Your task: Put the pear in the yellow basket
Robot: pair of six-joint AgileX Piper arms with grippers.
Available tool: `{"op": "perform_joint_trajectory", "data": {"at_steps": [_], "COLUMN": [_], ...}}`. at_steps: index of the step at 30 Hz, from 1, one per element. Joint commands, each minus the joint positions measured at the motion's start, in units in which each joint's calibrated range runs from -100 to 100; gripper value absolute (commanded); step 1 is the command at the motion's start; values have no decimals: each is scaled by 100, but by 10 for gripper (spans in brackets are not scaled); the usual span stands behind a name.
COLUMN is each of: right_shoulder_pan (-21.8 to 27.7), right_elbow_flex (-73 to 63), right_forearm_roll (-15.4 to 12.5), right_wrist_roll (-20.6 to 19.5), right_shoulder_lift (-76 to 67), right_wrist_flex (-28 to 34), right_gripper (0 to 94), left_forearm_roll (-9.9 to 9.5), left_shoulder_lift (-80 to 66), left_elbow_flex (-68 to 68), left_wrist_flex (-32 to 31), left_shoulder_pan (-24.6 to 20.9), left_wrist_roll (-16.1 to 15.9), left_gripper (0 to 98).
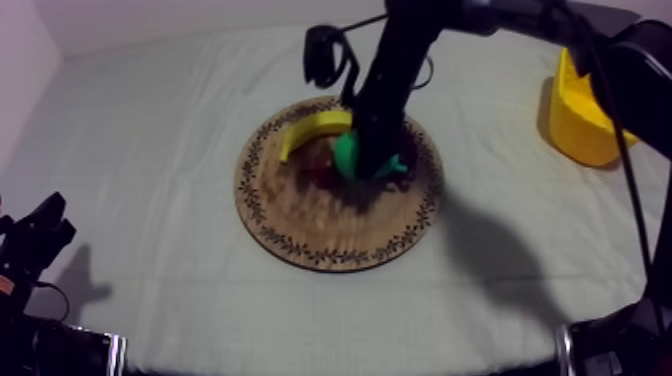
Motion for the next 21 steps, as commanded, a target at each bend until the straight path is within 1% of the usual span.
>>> {"op": "perform_joint_trajectory", "data": {"at_steps": [1, 5, 14, 21], "right_shoulder_pan": [200, 612, 1774, 2694], "right_elbow_flex": [-76, -423, -1673, -2576], "right_forearm_roll": [36, 58, -67, -60], "right_wrist_roll": [-16, -123, -556, -1019], "right_shoulder_lift": [-199, -480, -784, -644], "right_wrist_flex": [-29, -29, -57, -434], "right_gripper": [467, 469, 465, 466], "left_forearm_roll": [-1, -1, -1, -1], "left_shoulder_lift": [-2, -2, -2, -2], "left_elbow_flex": [-5, -5, -5, -5], "left_wrist_flex": [1, 1, 1, 1], "left_shoulder_pan": [0, 0, 0, 0], "left_wrist_roll": [1, 1, 1, 1], "left_gripper": [1, 1, 1, 1]}}
